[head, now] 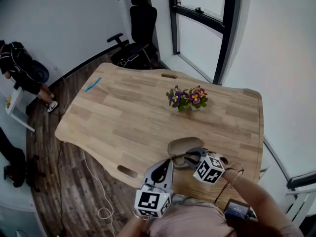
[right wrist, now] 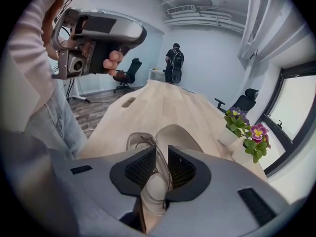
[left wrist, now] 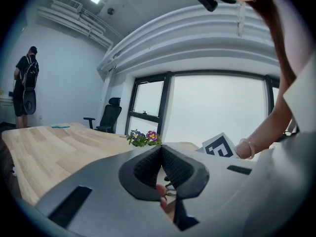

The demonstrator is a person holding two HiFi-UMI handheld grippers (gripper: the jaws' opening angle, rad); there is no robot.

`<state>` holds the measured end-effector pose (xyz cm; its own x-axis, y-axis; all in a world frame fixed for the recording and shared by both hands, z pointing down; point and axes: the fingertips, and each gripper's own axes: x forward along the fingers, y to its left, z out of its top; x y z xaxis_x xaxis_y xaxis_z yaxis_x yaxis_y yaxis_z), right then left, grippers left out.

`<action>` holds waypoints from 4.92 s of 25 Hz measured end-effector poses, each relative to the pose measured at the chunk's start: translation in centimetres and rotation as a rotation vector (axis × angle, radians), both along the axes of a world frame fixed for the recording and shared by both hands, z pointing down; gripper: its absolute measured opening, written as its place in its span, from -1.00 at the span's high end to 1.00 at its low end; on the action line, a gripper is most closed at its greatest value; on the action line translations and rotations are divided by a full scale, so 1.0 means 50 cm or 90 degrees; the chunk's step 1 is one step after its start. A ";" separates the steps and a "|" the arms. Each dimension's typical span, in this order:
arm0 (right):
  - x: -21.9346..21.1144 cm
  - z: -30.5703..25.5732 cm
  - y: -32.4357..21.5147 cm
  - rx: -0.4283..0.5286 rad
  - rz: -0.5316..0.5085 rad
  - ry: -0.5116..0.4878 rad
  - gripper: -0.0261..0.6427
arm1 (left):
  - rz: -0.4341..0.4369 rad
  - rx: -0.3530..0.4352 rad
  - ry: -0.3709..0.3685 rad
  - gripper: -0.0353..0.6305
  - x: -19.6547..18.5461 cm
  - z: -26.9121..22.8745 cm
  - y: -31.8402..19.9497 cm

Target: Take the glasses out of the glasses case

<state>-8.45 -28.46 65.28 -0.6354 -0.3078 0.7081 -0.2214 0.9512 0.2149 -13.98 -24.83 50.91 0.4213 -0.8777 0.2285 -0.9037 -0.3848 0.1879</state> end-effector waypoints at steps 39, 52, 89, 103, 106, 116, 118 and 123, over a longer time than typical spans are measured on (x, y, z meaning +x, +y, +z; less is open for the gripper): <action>-0.017 0.096 -0.015 0.003 -0.142 0.165 0.89 | -0.047 -0.022 0.031 0.89 -0.060 0.042 -0.022; -0.005 0.015 -0.031 0.049 -0.061 0.090 0.89 | -0.047 -0.004 0.029 0.89 -0.055 0.022 -0.018; 0.108 -0.255 0.017 0.080 0.172 -0.226 0.89 | -0.104 0.058 -0.016 0.89 0.017 -0.107 0.050; 0.156 -0.331 0.062 0.097 0.209 -0.313 0.89 | -0.139 0.072 -0.016 0.89 0.026 -0.146 0.098; 0.168 -0.346 0.074 0.099 0.217 -0.333 0.89 | -0.149 0.076 -0.017 0.89 0.028 -0.154 0.109; 0.222 -0.402 0.103 0.116 0.251 -0.402 0.89 | -0.167 0.091 -0.026 0.89 0.052 -0.187 0.136; 0.236 -0.411 0.108 0.123 0.256 -0.411 0.89 | -0.170 0.093 -0.025 0.89 0.061 -0.192 0.141; 0.263 -0.428 0.120 0.131 0.267 -0.436 0.89 | -0.180 0.097 -0.023 0.89 0.081 -0.206 0.155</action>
<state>4.70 -22.48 43.87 -0.7093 -0.6964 0.1087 -0.6941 0.7170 0.0647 -9.91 -17.08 40.62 0.1504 -0.9840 0.0958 -0.9838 -0.1394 0.1129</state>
